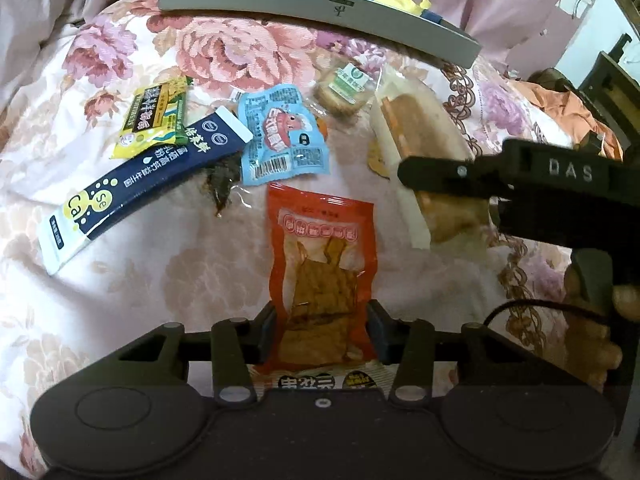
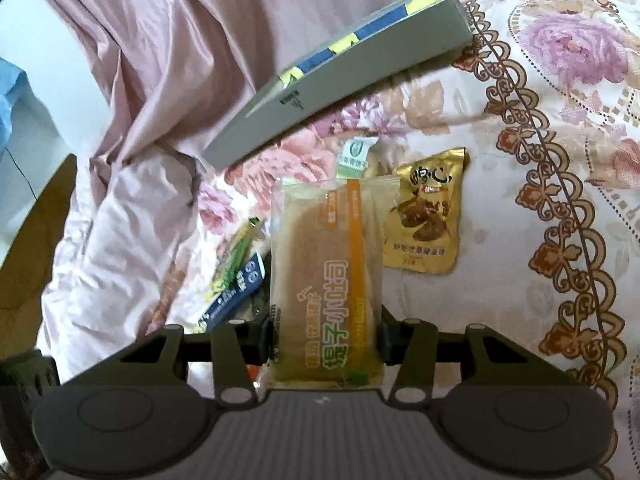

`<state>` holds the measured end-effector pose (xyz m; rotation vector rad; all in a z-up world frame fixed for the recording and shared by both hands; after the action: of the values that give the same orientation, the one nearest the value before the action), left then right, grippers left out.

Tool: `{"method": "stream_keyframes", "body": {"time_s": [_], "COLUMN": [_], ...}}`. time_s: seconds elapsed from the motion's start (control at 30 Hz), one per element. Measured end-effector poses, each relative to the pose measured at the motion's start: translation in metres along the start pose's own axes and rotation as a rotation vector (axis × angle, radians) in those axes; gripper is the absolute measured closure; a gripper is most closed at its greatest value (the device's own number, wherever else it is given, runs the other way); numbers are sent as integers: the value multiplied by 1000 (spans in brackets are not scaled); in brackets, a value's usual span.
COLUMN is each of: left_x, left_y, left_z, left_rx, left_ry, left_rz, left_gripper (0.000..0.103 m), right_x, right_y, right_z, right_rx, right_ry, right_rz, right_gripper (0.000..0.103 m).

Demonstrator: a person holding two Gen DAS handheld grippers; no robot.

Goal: Organize snacks
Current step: 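Lift both held snacks and carry them over the grey box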

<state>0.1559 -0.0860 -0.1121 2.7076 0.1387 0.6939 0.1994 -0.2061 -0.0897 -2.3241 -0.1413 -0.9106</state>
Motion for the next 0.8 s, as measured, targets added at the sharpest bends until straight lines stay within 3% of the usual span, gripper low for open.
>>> {"method": "stream_keyframes", "body": {"time_s": [0.3, 0.57, 0.8], "left_x": [-6, 4, 39], "left_y": [10, 19, 36], "left_z": [-15, -31, -48], "left_rx": [-94, -170, -248], "left_ry": [66, 210, 365], "left_rz": [-39, -92, -126], "left_gripper": [56, 56, 55], "right_x": [4, 20, 45], "right_y": [4, 3, 1], "right_z": [-5, -21, -41], "right_rx": [13, 3, -15], "right_ry": [20, 105, 215], "right_rz": [34, 10, -34], "right_gripper": [50, 50, 50]}}
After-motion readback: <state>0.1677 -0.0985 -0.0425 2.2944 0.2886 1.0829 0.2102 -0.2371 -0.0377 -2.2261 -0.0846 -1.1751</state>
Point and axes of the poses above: each gripper's, at about its wrist camera, not at the fingertips, and z roughly the way its jaws point, y to its right, x to its top, the point moved 10 cm from there along z, roughly the way its jaws point, and after that the axes turned 12 degrees about -z, right-handed, at the moved point
